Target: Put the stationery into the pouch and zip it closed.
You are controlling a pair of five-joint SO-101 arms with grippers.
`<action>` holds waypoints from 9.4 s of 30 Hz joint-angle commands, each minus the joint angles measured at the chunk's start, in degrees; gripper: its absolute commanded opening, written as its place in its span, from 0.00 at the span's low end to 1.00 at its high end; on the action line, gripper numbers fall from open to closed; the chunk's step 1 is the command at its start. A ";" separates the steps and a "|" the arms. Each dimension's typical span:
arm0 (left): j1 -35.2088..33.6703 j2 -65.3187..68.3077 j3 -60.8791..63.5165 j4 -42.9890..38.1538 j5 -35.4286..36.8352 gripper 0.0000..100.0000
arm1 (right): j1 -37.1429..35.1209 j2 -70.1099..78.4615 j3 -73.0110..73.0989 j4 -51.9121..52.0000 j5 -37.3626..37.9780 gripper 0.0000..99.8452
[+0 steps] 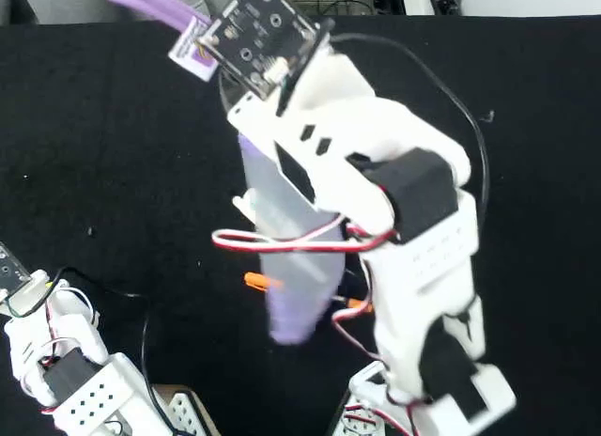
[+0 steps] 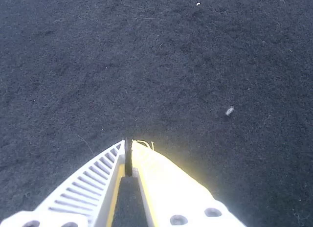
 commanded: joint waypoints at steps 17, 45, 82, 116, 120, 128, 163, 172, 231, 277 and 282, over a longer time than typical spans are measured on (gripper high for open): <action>0.40 -0.09 1.36 0.09 -0.09 0.03 | 0.62 11.03 -24.92 -0.62 0.70 0.01; 0.66 -0.09 1.36 0.09 -0.09 0.03 | 14.95 28.70 -24.92 -26.64 0.70 0.01; 0.31 -0.09 1.36 0.18 -0.09 0.03 | 19.25 -1.45 1.45 22.33 12.75 0.01; 13.23 -0.44 1.10 0.62 -8.44 0.03 | -7.03 -34.95 66.59 -18.90 -0.09 0.01; 19.03 -0.44 -1.36 0.53 -11.34 0.03 | -7.03 -36.35 66.33 -19.08 0.09 0.01; 29.58 -0.53 -16.84 10.90 -8.70 0.03 | -7.03 -40.31 66.59 -21.36 0.00 0.01; 51.91 -0.62 -34.51 10.81 -8.97 0.36 | -7.03 -41.45 66.24 -28.31 0.00 0.01; 58.24 -0.53 -30.90 3.96 -8.88 0.36 | -7.03 -41.45 66.51 -27.96 0.00 0.01; 67.03 -0.26 -5.32 -23.91 -16.18 0.04 | -6.77 -41.45 66.68 -22.51 0.09 0.01; 51.30 -0.35 -5.23 -23.47 -8.53 0.03 | 19.34 -56.13 67.47 -13.89 0.35 0.01; 51.38 -0.35 -5.14 -23.47 -8.53 0.03 | 19.25 -56.13 63.78 -9.58 0.35 0.01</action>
